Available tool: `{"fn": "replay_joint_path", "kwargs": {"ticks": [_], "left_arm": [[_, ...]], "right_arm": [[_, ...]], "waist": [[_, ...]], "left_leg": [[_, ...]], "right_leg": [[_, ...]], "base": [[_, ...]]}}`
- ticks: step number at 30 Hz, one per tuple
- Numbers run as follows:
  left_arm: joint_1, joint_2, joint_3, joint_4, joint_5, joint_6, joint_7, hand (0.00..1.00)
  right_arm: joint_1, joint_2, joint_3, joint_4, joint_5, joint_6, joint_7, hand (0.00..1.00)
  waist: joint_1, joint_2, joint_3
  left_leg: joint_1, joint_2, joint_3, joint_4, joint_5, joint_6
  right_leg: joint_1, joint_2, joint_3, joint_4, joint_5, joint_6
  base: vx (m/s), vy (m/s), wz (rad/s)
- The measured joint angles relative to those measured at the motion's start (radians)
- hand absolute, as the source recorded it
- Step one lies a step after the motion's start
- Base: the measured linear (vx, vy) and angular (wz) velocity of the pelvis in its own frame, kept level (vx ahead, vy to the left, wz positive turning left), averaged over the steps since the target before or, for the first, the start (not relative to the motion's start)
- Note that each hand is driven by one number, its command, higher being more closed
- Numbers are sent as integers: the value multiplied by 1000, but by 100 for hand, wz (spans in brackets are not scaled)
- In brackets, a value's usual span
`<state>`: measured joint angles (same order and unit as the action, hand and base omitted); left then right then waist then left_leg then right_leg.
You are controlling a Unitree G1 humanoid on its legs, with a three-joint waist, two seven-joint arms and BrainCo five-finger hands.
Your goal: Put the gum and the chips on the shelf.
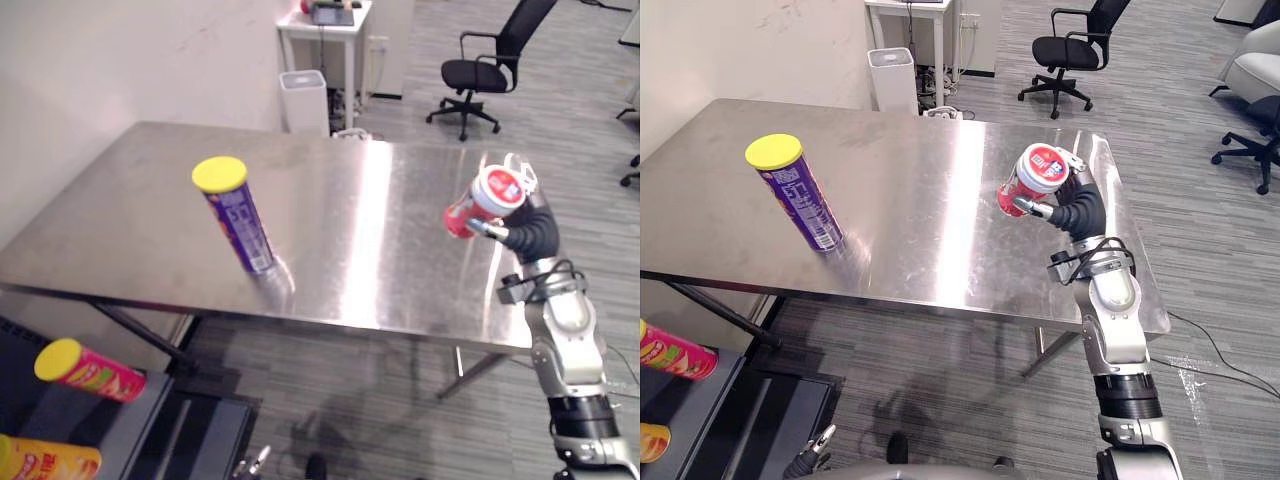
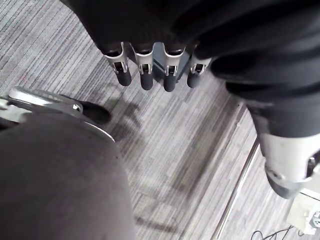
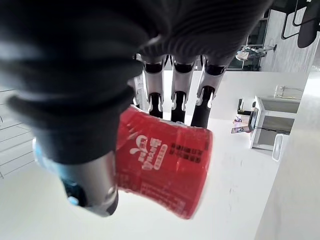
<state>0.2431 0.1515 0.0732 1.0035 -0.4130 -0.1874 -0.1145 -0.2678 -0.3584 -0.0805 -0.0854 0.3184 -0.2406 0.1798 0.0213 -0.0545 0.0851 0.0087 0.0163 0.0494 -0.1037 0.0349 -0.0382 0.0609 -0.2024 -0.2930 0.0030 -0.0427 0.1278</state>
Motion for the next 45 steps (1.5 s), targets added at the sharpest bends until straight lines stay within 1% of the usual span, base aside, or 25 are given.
{"fn": "replay_joint_path", "kwargs": {"ticks": [3, 7, 10, 12, 15, 16, 17, 18, 19, 20, 21, 22, 23, 24, 25, 26, 27, 28, 31, 32, 34, 38, 41, 44, 45], "left_arm": [[0, -3, 5, 1, 0, 1, 2, 0], [2, -7, 11, 0, -14, 24, 0, 0], [-3, -7, 13, -3, -33, 41, -19, 0], [-1, -12, 16, -8, -68, 44, -24, 0], [-1, -35, 39, -17, -131, 45, -38, 0], [11, -65, 51, -32, -150, 44, -51, 0], [23, -71, 52, -41, -164, 43, -55, 0], [39, -72, 59, -45, -174, 42, -69, 0], [37, -63, 65, -41, -174, 43, -76, 0], [38, -55, 63, -38, -173, 44, -86, 0], [57, -63, 63, -35, -169, 46, -92, 0], [62, -67, 69, -34, -168, 46, -92, 0], [70, -67, 77, -31, -163, 46, -95, 0], [72, -66, 81, -26, -162, 46, -100, 0], [79, -69, 81, -13, -154, 46, -108, 0], [85, -83, 81, -1, -151, 46, -115, 0], [86, -84, 78, -1, -148, 45, -121, 0], [95, -77, 78, -1, -127, 44, -133, 0], [104, -55, 47, 5, -111, 40, -139, 0], [102, -45, 34, 6, -91, 34, -139, 0], [99, -31, -10, 6, -82, 36, -138, 0], [97, -5, -48, 4, -94, 36, -143, 0], [94, 15, -65, 3, -99, 44, -144, 0], [94, 11, -62, 10, -135, 37, -132, 0], [95, 8, -47, 13, -136, 22, -121, 0]], "right_arm": [[15, -2, 0, 0, 0, 2, 0, 100], [78, -16, 2, 2, 12, 15, 11, 100], [92, -13, 15, 6, 15, 16, 49, 100], [85, -13, 42, 16, 18, 13, 65, 100], [28, -11, 117, 54, 38, 10, 73, 100], [12, -10, 131, 80, 36, 10, 71, 100], [13, -9, 134, 89, 36, 10, 71, 100], [18, -9, 133, 101, 35, 10, 68, 100], [28, -14, 110, 101, 35, 0, 65, 100], [36, -18, 75, 102, 35, -12, 59, 100], [40, -17, 21, 101, 35, -27, 44, 100], [50, -17, -5, 98, 35, -32, 41, 100], [82, -18, -47, 92, 36, -35, 33, 100], [96, -20, -66, 91, 36, -35, 26, 100], [115, -33, -88, 91, 37, -35, 18, 100], [116, -51, -103, 91, 37, -34, 11, 100], [116, -48, -107, 93, 36, -32, 8, 100], [116, -44, -101, 93, 36, -27, 1, 100], [114, -33, -103, 90, 34, -27, -33, 100], [115, -32, -110, 90, 33, -27, -51, 100], [122, -24, -127, 90, 32, -27, -83, 100], [166, -8, -179, 90, 31, -31, -115, 100], [176, -2, -182, 88, 31, -32, -110, 100], [203, 2, -182, 52, 29, -33, -100, 100], [207, 2, -182, 43, 12, -34, -86, 100]], "waist": [[-3, 0, -1], [-1, 3, -2], [3, -4, 2], [13, -4, 7], [38, 29, 33], [55, 63, 55], [65, 80, 64], [64, 59, 62], [56, 29, 61], [49, 25, 55], [33, 29, 50], [24, 31, 48], [13, 27, 38], [11, 24, 30], [10, 34, 5], [9, 55, -19], [9, 56, -22], [11, 45, -22], [9, 32, -23], [7, 31, -23], [2, 29, -19], [1, 21, -13], [4, 1, 2], [4, 4, 7], [4, 6, 13]], "left_leg": [[10, 2, -8, 6, 1, 1], [44, 9, -42, 7, 3, 3], [-1, -7, -88, 111, -27, 7], [-40, -19, -121, 180, -36, 6], [-129, -9, -164, 266, -47, -11], [-157, 20, -161, 278, -68, -13], [-162, 38, -127, 269, -77, 1], [-161, 74, 2, 221, -131, 73], [-177, 89, 117, 250, -123, 118], [-204, 106, 216, 316, -92, 159], [-218, 142, 341, 467, -81, 171], [-214, 160, 368, 532, -84, 168], [-188, 186, 384, 602, -114, 135], [-169, 194, 380, 609, -125, 109], [-127, 219, 371, 570, -90, 82], [-89, 205, 330, 462, -41, 41], [-90, 185, 331, 425, -41, 41], [-91, 162, 327, 380, -39, 38], [-66, 122, 337, 286, -38, 35], [-46, 105, 362, 225, -24, 10], [-19, 81, 380, 136, -11, -11], [32, 26, 376, 10, -1, -18], [23, 11, 375, 2, -11, -21], [11, 25, 379, 2, -13, -15], [10, 32, 381, 2, -5, -20]], "right_leg": [[5, -1, 4, 21, 0, 0], [-4, -6, 28, 146, -26, -38], [1, -25, 26, 194, -52, -48], [23, -34, 23, 189, -78, -42], [30, -5, 6, 155, -114, -21], [31, 31, -6, 155, -111, -32], [31, 42, -12, 154, -115, -40], [30, 32, -45, 131, -112, -68], [21, -4, -105, 115, -99, -87], [8, -32, -158, 122, -87, -99], [-7, -76, -253, 150, -82, -96], [-7, -90, -288, 158, -82, -96], [-5, -118, -347, 160, -78, -89], [-7, -133, -371, 165, -76, -86], [-32, -156, -409, 186, -73, -81], [-63, -170, -436, 211, -67, -59], [-66, -179, -448, 208, -52, -47], [-58, -194, -482, 201, -31, -36], [-30, -238, -563, 247, -28, -32], [-30, -260, -577, 279, -28, -31], [-36, -285, -591, 313, -27, -30], [-37, -319, -586, 338, -10, -13], [-35, -312, -558, 295, 5, -13], [-38, -263, -521, 237, 1, -24], [-39, -249, -510, 230, -4, -20]], "base": [[9, 9, 8], [-2, 27, 23], [-58, 20, 42], [-104, -21, 64], [-218, -63, 57], [-240, -84, 33], [-307, -125, 73], [-286, -110, 113], [-294, -123, 147], [-231, -116, 179], [-184, -97, 160], [-128, -59, 182], [-94, -2, 134], [-42, 84, 154], [-11, 187, 130], [1, 229, 118], [11, 235, 102], [7, 175, 97], [-21, 221, 87], [-62, 208, 62], [-60, 198, 41], [-92, 158, 17], [-153, 64, -1], [-94, -41, 4], [-47, -49, 3]]}}
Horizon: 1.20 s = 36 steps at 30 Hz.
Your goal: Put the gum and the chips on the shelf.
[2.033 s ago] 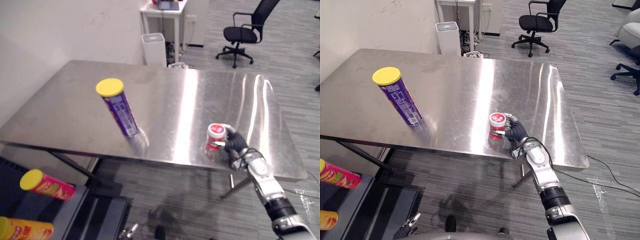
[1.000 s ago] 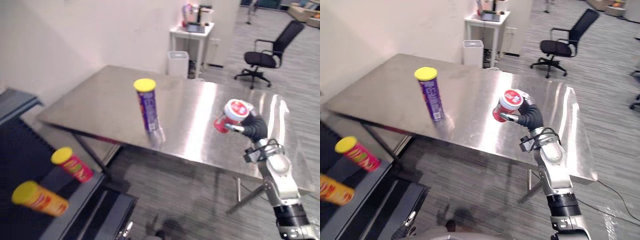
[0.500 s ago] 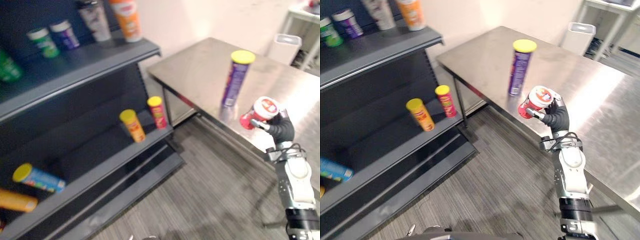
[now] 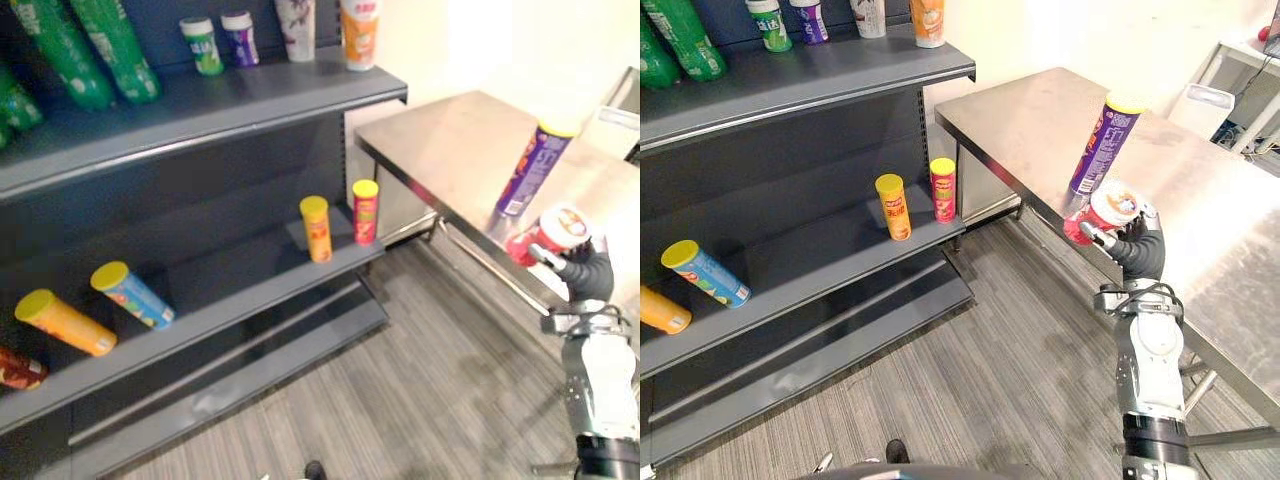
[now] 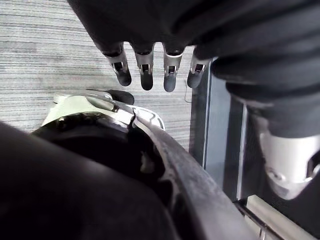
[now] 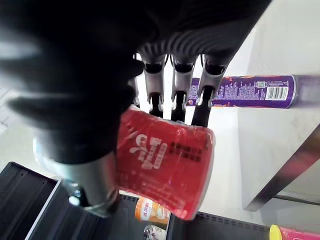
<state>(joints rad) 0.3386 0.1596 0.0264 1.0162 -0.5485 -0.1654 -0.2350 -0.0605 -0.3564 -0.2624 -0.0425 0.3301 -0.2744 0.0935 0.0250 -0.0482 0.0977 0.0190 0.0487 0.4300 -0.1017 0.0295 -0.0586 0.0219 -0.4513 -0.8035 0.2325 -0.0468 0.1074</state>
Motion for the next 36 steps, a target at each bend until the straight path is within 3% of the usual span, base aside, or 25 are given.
{"fn": "replay_joint_path", "kwargs": {"ticks": [6, 9, 13, 15, 16, 17, 18, 20, 25, 27, 29, 31, 34, 36], "left_arm": [[0, -15, 30, -1, 0, -33, 45, 0], [1, -30, 86, 1, 0, -35, 71, 0], [0, -38, 128, 0, 1, -33, 79, 0], [9, -42, 139, 8, 1, -27, 87, 0], [22, -48, 139, 7, 1, -27, 91, 0], [34, -51, 138, 4, 0, -27, 92, 0], [37, -47, 138, 0, 1, -27, 94, 0], [6, -27, 137, 1, 0, -26, 103, 0], [-38, -17, 113, 1, 0, 4, 110, 0], [-40, 0, 98, 0, 0, 3, 112, 0], [-39, 7, 100, 1, 0, 0, 112, 0], [-37, 14, 104, 4, 0, 0, 112, 0], [-38, -26, 120, 2, 0, 3, 112, 0], [-37, -58, 141, 10, 0, 1, 107, 0]], "right_arm": [[-15, 0, 39, 2, -15, 0, 64, 100], [-56, 1, 115, 18, -14, 2, 96, 100], [-114, 28, 202, 23, -14, 13, 122, 100], [-123, 53, 262, 27, -14, 15, 137, 100], [-123, 67, 311, 27, -14, 16, 143, 100], [-116, 77, 348, 24, -14, 24, 149, 100], [-108, 84, 361, 19, -14, 25, 148, 100], [-96, 104, 391, 9, -14, 26, 131, 100], [-89, 104, 393, 15, -14, 20, 130, 100], [-80, 103, 388, 14, -7, 13, 129, 100], [-60, 102, 378, 10, 1, 2, 128, 100], [-49, 100, 376, 9, 2, -1, 128, 100], [-52, 100, 354, 11, 10, 0, 128, 100], [-42, 97, 324, 12, 33, 2, 124, 100]], "waist": [[6, -2, 17], [15, -16, 30], [70, -38, 46], [93, -35, 55], [102, -28, 59], [95, -13, 61], [90, 0, 69], [88, -8, 70], [81, -14, 73], [57, -15, 72], [58, -23, 67], [59, -42, 57], [63, -13, 49], [39, 0, 44]], "left_leg": [[-18, 28, -7, 0, 33, -5], [-22, 36, -17, 3, 41, -1], [-37, 21, -68, 67, 15, 11], [-35, 20, -112, 113, -14, 22], [-36, 24, -150, 136, -33, 31], [-36, 30, -206, 159, -56, 43], [-41, 34, -238, 169, -74, 48], [-90, 42, -366, 199, -84, 65], [-104, -16, -489, 226, -100, 90], [-119, -35, -557, 280, -132, 84], [-138, -52, -598, 333, -159, 65], [-154, -73, -628, 372, -187, 45], [-158, -28, -626, 357, -194, 9], [-149, 50, -491, 298, -174, -2]], "right_leg": [[-21, 28, 3, 23, -9, -15], [-27, 27, 4, 52, -7, -12], [-6, -16, 21, 114, 0, -11], [7, -39, 45, 181, 38, -63], [0, -37, 116, 227, 93, -143], [-22, -13, 250, 275, 176, -195], [-29, 6, 323, 288, 193, -183], [-47, 154, 531, 236, -2, -90], [-101, 261, 676, 54, -27, -39], [-114, 299, 745, 0, -14, -19], [-113, 306, 760, -27, 5, 5], [-95, 301, 742, -47, 12, 3], [-66, 330, 693, -92, -15, 6], [-53, 336, 654, -111, -15, 6]], "base": [[3, -72, 0], [48, -60, 9], [81, 8, 46], [109, 74, 62], [95, 143, 87], [113, 176, 102], [75, 121, 139], [60, 71, 150], [94, 46, 96], [122, -60, 93], [161, -129, 72], [187, -221, 63], [115, -251, 30], [53, -202, 46]]}}
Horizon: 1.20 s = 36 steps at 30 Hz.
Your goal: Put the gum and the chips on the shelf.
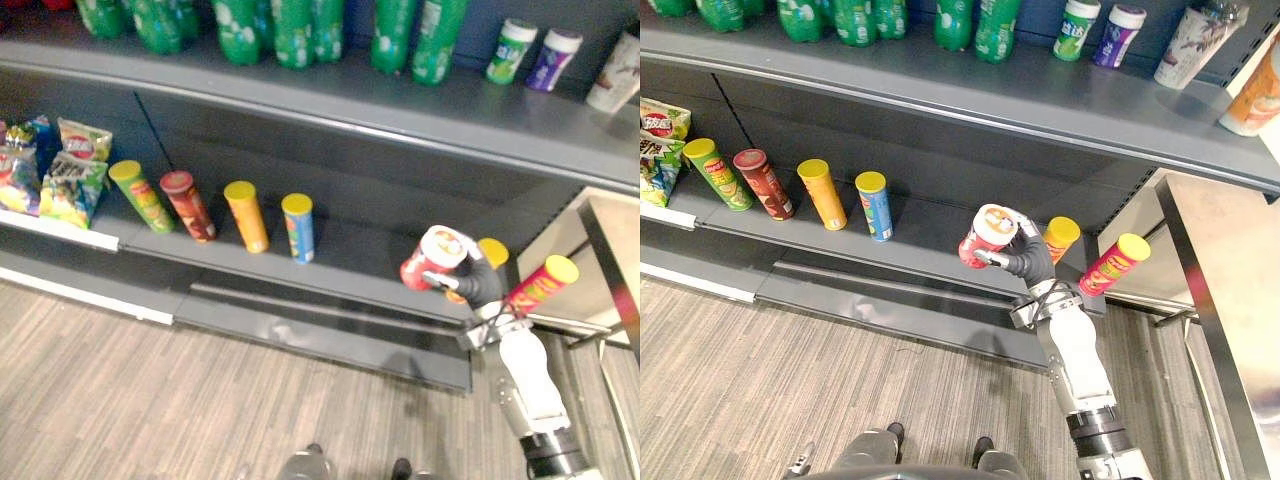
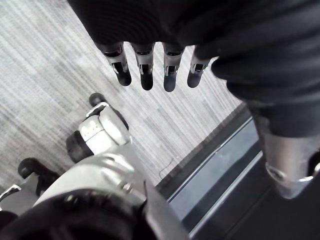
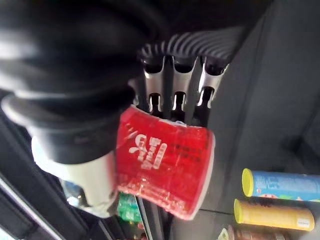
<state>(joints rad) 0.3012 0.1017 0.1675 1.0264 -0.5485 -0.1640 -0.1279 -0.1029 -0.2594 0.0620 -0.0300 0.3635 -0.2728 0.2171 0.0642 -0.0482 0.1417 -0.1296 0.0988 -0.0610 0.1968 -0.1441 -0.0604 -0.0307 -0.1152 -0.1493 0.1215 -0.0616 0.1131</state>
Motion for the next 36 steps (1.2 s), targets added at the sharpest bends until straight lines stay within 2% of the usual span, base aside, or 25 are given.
{"fn": "replay_joint_path", "kwargs": {"ticks": [1, 2, 6, 10, 19, 26, 32, 36], "left_arm": [[4, -2, -2, 0, 1, 0, -4, 0], [7, -2, -2, 0, 4, 0, -8, 0], [6, 6, -5, -10, 13, -1, -13, 0], [-4, 7, -15, -12, 19, -1, -15, 0], [-46, 21, -26, -11, 22, -1, -17, 0], [-43, 22, -26, 11, 61, 1, -12, 0], [-47, 22, -25, 33, 84, 2, -6, 0], [-49, 26, -24, 42, 93, 2, 1, 0]], "right_arm": [[10, -10, -27, 3, 4, 0, -12, 100], [13, -22, -45, 9, 8, 2, -17, 100], [16, -25, -52, 8, 5, 1, -11, 100], [12, -29, -51, -9, -9, 20, 33, 100], [-150, -100, -7, -97, 11, 144, 79, 100], [-269, -135, 11, -193, 117, 280, 121, 100], [-354, -156, 73, -256, 120, 319, 117, 100], [-422, -157, 89, -272, 119, 347, 62, 100]], "waist": [[-19, 8, -4], [-26, 7, -3], [-32, 0, -10], [-34, 10, -27], [-62, 18, -44], [-62, 16, -62], [-61, 15, -80], [-60, 7, -86]], "left_leg": [[29, 36, 69, -48, 49, -20], [56, 36, 85, -99, 91, -36], [104, 18, 104, -191, 135, -33], [151, 13, 167, -285, 178, -36], [170, 19, 225, -298, 183, -32], [184, 30, 239, -299, 185, -34], [183, 38, 237, -299, 186, -38], [181, 38, 233, -299, 189, -42]], "right_leg": [[13, 2, -27, -3, -3, -5], [27, -2, -37, -6, -7, -6], [33, -17, -26, -20, -9, -6], [12, -15, 31, -33, -4, 1], [1, -2, 96, -54, 28, 1], [9, 11, 110, -70, 42, -8], [17, 19, 109, -82, 44, -10], [17, 19, 104, -85, 46, -9]], "base": [[59, -116, 54], [46, -78, 39], [-14, 10, -2], [-44, 20, -34], [0, 4, -22], [11, -5, -7], [-21, -7, 0], [-3, 0, 1]]}}
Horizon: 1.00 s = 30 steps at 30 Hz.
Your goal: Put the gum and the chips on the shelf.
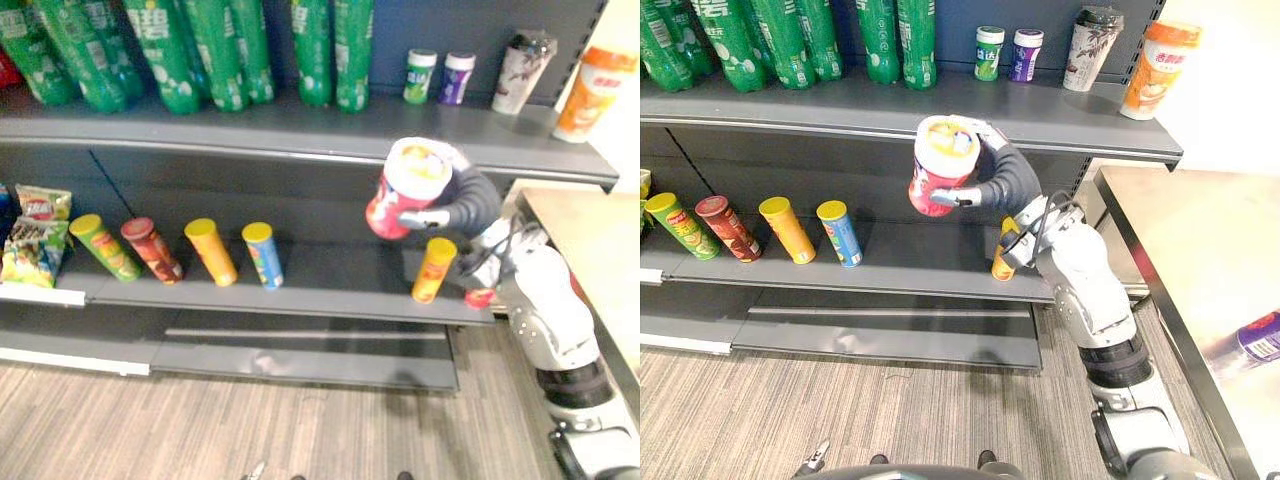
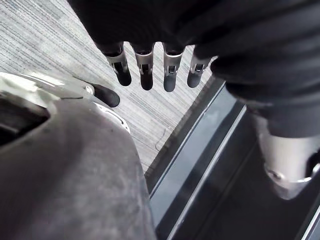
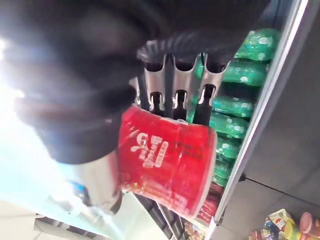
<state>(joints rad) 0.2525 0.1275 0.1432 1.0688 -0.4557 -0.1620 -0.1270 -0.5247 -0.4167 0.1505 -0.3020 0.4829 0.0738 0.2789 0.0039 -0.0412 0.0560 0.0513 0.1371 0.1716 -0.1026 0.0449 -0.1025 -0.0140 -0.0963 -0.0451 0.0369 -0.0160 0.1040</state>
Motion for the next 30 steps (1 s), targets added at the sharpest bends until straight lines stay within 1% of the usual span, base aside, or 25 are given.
{"fn": "replay_joint_path", "kwargs": {"ticks": [3, 6, 8, 11, 13, 14, 20, 23, 26, 30], "left_arm": [[0, 5, 0, 0, 1, 0, 3, 0], [0, 11, 0, -1, 1, 2, 6, 0], [-3, 11, -1, -4, 4, 13, 13, 0], [-6, 11, -2, -8, 7, 20, 15, 0], [-4, 12, -10, -10, 25, 24, 17, 0], [-4, 14, -18, -16, 42, 34, 20, 0], [-3, 16, -22, -33, 47, 56, 27, 0], [-11, 15, -22, -35, 47, 65, 28, 0], [-18, 12, -23, -38, 47, 67, 27, 0], [-12, 8, -30, -53, 46, 67, 27, 0]], "right_arm": [[-29, -3, 14, 13, -3, 25, -55, 100], [-98, -5, 14, 155, -14, 41, -114, 100], [-163, -11, 13, 298, -23, 59, -162, 100], [-219, -30, 12, 436, -54, 63, -199, 100], [-251, -43, 10, 502, -67, 67, -216, 100], [-272, -47, 10, 534, -91, 68, -226, 100], [-363, -49, 2, 660, -95, 70, -256, 100], [-407, -54, 3, 715, -132, 73, -280, 100], [-455, -70, 3, 783, -133, 79, -305, 100], [-476, -105, -1, 871, -133, 79, -323, 100]], "waist": [[0, -8, -8], [3, -19, -16], [16, -21, -18], [28, -21, -18], [28, -21, -18], [29, -19, -18], [34, -15, -17], [42, -10, -14], [54, -3, -9], [59, 3, -4]], "left_leg": [[-9, 0, -10, 0, 2, -1], [-11, -1, -18, 0, 9, 4], [-13, -1, -21, 0, 12, 5], [-16, -1, -30, 0, 18, 5], [-25, -1, -48, -1, 22, 3], [-29, 0, -53, -1, 25, 3], [-31, 3, -71, -1, 32, 1], [-31, 5, -73, -1, 33, 1], [-31, 7, -74, -1, 36, -1], [-31, -2, -82, -1, 35, -5]], "right_leg": [[-1, 0, -6, -2, 0, 0], [-1, -1, -15, -2, 0, 0], [-1, -1, -19, -4, 4, -4], [1, -1, -28, -4, 4, -4], [2, -1, -43, -4, 5, -5], [1, 0, -51, -4, 7, -7], [8, 2, -65, -4, 8, -8], [10, 4, -69, -4, 11, -11], [13, 6, -70, -10, 12, -9], [21, 4, -85, -19, 15, -7]], "base": [[-5, 1, 8], [24, 0, 9], [12, 1, 4], [7, -5, 9], [5, -12, 21], [0, -11, 17], [-12, -8, 8], [-33, -4, 4], [-42, -5, 0], [-32, 10, 6]]}}
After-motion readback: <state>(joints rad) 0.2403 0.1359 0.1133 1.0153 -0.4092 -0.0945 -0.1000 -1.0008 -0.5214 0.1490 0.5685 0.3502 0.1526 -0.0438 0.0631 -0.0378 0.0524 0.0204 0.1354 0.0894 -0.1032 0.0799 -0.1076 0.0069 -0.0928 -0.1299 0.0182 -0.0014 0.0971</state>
